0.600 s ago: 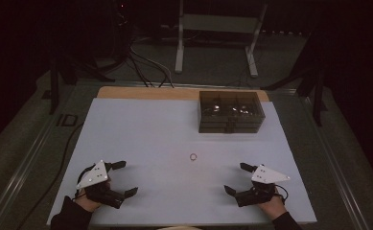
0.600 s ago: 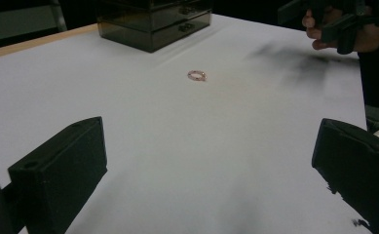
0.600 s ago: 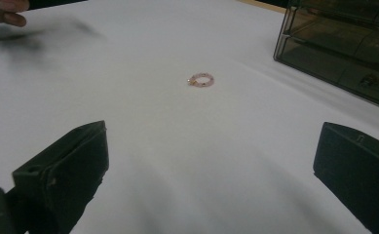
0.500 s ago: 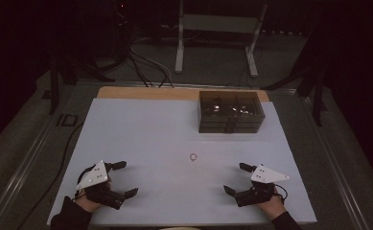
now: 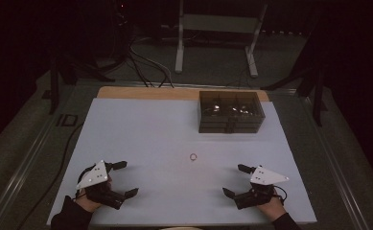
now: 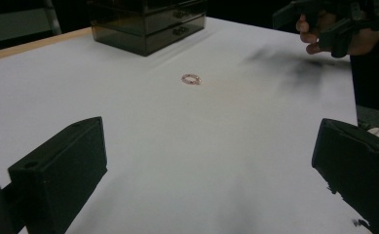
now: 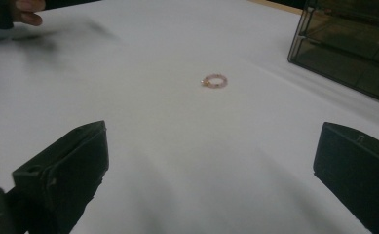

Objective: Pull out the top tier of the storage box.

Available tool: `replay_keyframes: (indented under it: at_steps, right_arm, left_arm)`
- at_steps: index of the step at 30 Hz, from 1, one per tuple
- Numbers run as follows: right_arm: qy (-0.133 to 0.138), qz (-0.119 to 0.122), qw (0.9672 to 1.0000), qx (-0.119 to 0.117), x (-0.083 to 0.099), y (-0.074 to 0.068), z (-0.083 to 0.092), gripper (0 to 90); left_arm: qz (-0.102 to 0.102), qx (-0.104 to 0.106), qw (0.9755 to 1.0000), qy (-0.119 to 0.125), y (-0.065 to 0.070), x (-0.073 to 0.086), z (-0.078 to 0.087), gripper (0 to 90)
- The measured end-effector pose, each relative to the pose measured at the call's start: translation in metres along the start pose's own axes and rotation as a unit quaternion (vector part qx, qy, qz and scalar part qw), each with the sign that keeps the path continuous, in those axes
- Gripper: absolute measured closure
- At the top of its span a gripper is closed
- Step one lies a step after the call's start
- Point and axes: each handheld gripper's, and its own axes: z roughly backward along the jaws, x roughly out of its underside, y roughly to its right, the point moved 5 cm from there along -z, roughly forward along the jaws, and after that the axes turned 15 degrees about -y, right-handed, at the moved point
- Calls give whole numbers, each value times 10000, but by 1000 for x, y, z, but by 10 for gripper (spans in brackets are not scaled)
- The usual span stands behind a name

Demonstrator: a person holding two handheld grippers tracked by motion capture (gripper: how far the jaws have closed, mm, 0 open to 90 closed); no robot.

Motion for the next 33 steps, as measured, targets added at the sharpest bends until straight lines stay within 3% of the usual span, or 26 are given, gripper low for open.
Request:
replay_keyframes:
  at_steps: [12,33]
  right_arm:
    - [80,78,9998,-155,-15,-12,2,0]
    - [205,602,9977,247,-50,-8,19,0]
  left_arm:
    - [56,-10,10000,6,0,3,2,11]
    - [102,-33,9999,47,0,2,2,11]
